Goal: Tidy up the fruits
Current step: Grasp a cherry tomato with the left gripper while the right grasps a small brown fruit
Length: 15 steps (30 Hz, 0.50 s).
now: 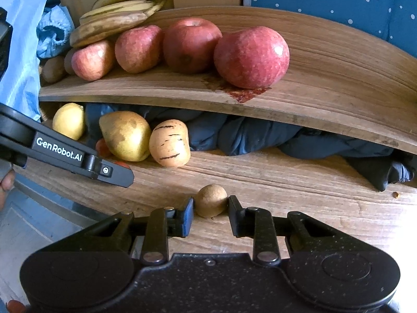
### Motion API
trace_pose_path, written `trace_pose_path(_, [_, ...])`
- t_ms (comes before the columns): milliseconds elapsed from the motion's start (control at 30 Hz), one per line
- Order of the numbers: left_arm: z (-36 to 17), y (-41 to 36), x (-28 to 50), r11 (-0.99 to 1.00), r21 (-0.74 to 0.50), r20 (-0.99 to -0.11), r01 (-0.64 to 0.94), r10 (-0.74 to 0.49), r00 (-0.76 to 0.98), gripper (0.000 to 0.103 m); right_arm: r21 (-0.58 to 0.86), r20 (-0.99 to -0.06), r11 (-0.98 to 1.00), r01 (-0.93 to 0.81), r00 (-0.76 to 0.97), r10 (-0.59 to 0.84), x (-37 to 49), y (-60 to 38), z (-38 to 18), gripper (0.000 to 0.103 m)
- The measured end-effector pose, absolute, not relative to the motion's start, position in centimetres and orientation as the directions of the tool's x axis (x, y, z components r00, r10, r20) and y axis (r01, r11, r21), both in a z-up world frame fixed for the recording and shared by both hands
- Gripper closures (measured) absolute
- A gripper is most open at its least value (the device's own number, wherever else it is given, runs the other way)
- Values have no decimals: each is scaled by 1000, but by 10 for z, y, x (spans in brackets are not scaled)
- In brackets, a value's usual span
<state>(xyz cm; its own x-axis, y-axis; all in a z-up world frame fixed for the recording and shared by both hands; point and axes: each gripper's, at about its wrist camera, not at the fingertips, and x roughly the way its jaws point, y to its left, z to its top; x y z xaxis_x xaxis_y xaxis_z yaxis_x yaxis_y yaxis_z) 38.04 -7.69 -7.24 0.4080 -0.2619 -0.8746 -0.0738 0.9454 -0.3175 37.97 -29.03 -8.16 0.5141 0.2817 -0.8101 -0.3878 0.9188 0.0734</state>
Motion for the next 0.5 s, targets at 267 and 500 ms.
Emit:
trace_pose_path(267, [-64,-79,370,941,-336,-863,-41,-290,413,79,83,-804,913,-399,514,298,366,-287,-73,73])
trace_pose_path(500, [-53,-72,357,937,-349,-851,-19,-308,425,79,86,-787,902,-423,526,322,354,-280,-59,73])
